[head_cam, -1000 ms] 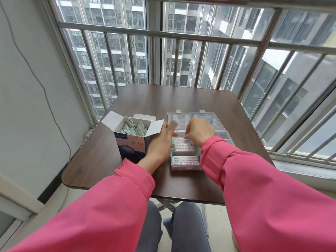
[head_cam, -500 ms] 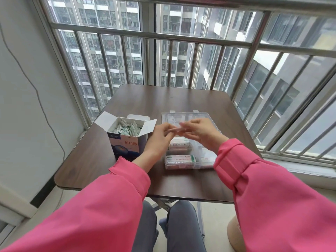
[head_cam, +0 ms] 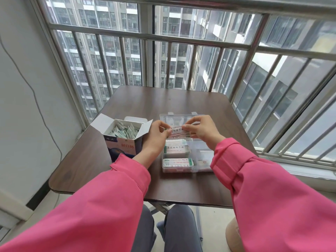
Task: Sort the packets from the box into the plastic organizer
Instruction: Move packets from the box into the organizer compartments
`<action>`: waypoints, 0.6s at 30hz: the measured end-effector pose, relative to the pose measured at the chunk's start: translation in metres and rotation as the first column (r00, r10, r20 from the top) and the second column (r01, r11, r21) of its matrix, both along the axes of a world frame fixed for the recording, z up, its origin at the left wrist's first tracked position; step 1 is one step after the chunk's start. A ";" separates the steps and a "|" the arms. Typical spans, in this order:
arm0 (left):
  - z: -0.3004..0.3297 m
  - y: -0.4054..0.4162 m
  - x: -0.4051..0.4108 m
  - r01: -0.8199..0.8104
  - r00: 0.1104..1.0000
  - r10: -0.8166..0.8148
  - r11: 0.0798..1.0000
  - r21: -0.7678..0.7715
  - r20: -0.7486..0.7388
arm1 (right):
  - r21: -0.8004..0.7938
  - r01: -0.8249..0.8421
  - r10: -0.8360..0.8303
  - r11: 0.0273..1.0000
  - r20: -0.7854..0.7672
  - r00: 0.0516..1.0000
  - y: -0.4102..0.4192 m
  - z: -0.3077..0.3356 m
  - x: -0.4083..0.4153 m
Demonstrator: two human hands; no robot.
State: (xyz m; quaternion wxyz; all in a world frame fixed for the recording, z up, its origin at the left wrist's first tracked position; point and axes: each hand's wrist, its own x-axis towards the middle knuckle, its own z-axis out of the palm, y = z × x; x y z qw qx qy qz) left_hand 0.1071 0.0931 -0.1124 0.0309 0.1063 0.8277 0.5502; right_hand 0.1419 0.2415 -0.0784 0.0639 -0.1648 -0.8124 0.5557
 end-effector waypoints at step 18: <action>0.001 0.010 -0.004 -0.022 0.975 -0.136 0.728 -0.685 -0.175 | 0.676 -0.211 0.157 0.706 0.142 0.977 -0.008 -0.027 -0.021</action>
